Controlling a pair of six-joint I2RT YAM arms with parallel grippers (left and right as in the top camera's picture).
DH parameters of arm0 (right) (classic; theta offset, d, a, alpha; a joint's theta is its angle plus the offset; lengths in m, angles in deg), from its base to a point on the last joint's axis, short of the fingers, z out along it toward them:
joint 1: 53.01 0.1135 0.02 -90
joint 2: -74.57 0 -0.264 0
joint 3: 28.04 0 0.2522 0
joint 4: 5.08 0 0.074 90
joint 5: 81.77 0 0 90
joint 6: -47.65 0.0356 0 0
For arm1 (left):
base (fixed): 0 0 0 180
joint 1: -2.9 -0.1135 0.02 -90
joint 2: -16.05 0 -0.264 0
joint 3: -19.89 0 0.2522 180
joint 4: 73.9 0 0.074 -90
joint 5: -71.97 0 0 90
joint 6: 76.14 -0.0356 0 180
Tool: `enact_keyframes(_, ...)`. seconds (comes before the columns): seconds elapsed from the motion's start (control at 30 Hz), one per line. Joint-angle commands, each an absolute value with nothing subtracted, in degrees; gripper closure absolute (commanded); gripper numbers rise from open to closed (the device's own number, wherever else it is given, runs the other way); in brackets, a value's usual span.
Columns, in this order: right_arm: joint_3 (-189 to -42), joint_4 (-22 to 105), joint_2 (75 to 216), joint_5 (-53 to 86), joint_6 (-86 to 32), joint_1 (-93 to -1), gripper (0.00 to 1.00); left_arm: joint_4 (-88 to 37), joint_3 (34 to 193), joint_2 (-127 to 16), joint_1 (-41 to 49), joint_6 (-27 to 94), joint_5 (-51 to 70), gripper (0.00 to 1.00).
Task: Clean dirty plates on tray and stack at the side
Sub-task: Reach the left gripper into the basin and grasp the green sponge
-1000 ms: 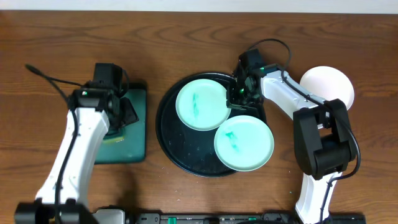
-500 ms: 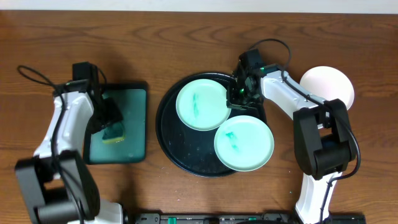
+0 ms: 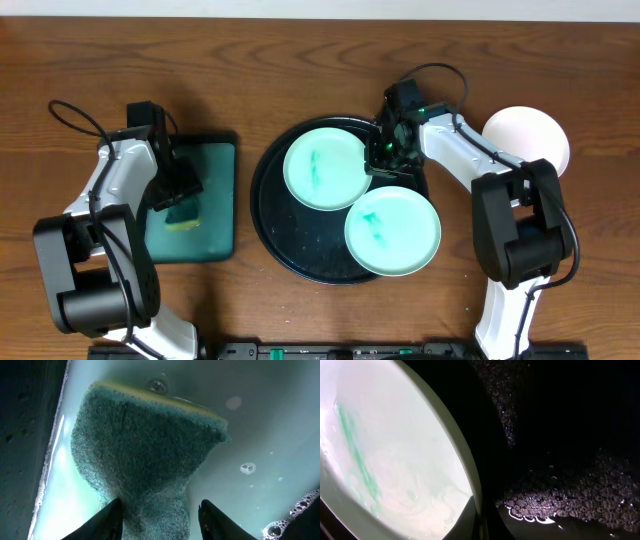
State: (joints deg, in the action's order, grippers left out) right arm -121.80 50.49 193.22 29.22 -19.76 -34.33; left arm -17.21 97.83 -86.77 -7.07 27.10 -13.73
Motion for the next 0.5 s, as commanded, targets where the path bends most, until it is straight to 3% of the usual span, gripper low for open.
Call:
enact_keyframes(0.0,-121.45,50.71,193.07,29.07,-20.13,-34.2,0.99,-17.6,97.46,-87.34,-7.16,24.76,-13.08,0.53)
enact_keyframes(0.47,-121.45,51.34,193.07,29.07,-20.33,-34.2,0.99,-17.64,97.46,-86.66,-7.45,25.07,-19.13,0.47)
